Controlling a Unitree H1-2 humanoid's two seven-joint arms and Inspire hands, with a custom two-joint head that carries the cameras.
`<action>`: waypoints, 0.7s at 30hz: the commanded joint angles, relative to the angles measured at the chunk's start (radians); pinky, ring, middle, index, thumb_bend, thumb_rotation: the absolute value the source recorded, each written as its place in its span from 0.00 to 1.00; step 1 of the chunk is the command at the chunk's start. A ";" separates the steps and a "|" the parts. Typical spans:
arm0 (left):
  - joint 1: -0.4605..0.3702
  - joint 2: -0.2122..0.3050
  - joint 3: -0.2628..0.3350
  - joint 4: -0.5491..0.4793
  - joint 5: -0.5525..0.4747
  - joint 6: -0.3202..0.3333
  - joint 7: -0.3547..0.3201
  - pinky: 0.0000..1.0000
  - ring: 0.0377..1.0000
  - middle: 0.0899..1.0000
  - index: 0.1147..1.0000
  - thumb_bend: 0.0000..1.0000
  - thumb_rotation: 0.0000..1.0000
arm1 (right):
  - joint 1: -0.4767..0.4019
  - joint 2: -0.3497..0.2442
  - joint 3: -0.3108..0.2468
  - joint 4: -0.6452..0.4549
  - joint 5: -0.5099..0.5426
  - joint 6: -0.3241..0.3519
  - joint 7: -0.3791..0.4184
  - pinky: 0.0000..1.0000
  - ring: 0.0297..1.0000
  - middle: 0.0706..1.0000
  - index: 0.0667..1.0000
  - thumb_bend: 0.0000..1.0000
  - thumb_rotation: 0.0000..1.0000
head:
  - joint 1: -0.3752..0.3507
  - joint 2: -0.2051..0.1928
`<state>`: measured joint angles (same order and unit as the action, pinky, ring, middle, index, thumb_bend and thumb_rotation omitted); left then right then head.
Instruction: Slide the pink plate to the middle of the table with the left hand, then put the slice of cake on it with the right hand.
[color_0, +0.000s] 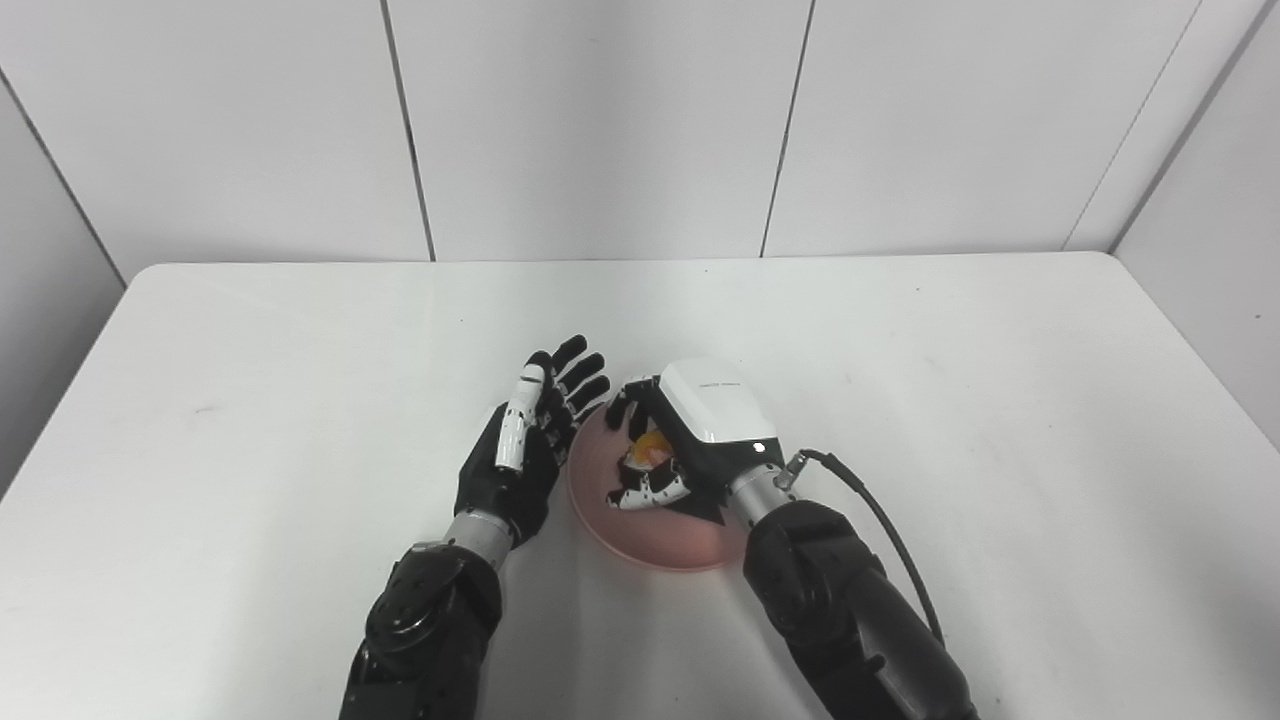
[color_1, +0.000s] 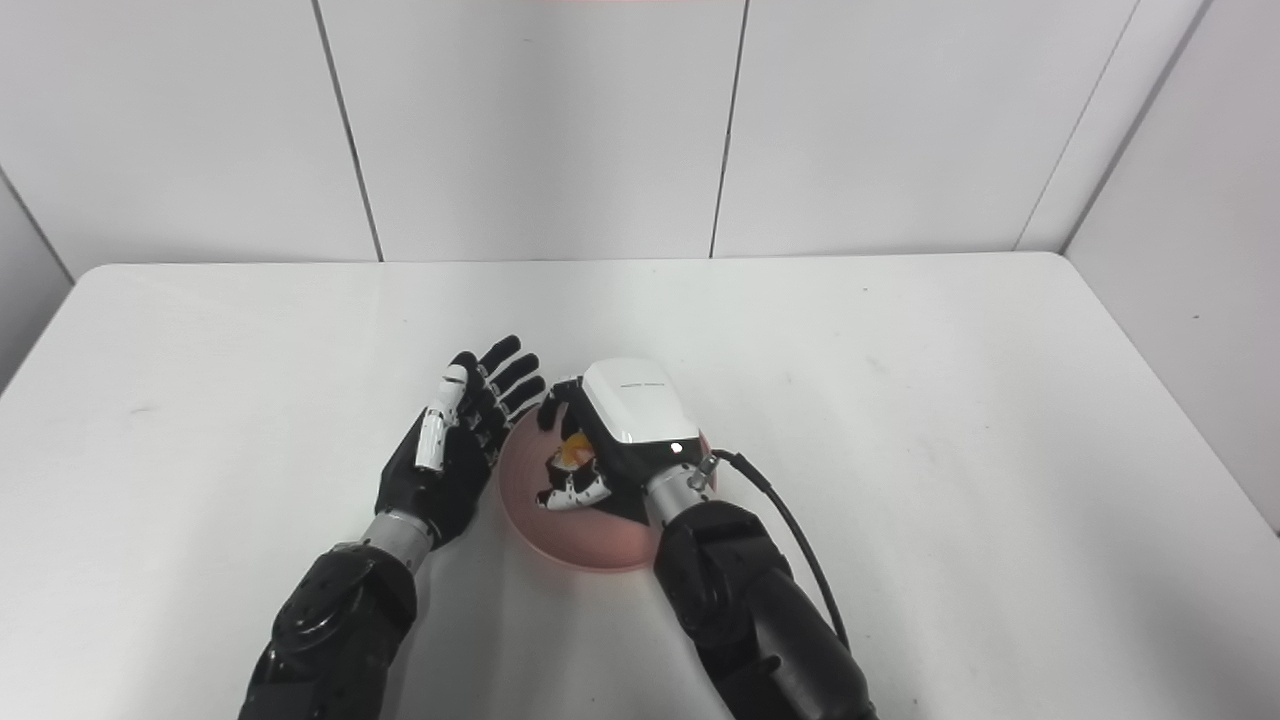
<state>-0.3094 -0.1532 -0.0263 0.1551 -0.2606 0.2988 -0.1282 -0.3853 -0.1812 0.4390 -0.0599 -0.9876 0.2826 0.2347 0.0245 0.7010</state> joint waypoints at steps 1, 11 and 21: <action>0.012 0.003 0.005 0.016 -0.008 0.057 0.003 0.93 0.95 0.94 0.90 0.35 1.00 | -0.021 -0.015 0.000 -0.051 -0.005 0.009 0.046 0.47 0.65 0.78 0.81 0.76 0.70 | 0.001 0.001; 0.017 0.000 0.007 0.000 -0.027 0.064 0.012 0.94 0.94 0.92 0.88 0.35 1.00 | -0.021 -0.042 -0.029 -0.157 0.041 0.006 0.166 0.65 0.89 0.99 1.00 0.92 1.00 | -0.003 0.003; 0.013 0.008 0.003 0.008 -0.022 0.064 0.011 0.95 0.95 0.93 0.89 0.36 1.00 | -0.028 -0.049 -0.059 -0.252 0.072 0.005 0.203 0.66 0.89 1.00 1.00 0.96 1.00 | -0.009 0.003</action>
<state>-0.3084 -0.1495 -0.0288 0.1490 -0.2858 0.3119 -0.1307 -0.3794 -0.2298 0.3930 -0.2670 -0.9216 0.2959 0.4324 0.0154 0.7026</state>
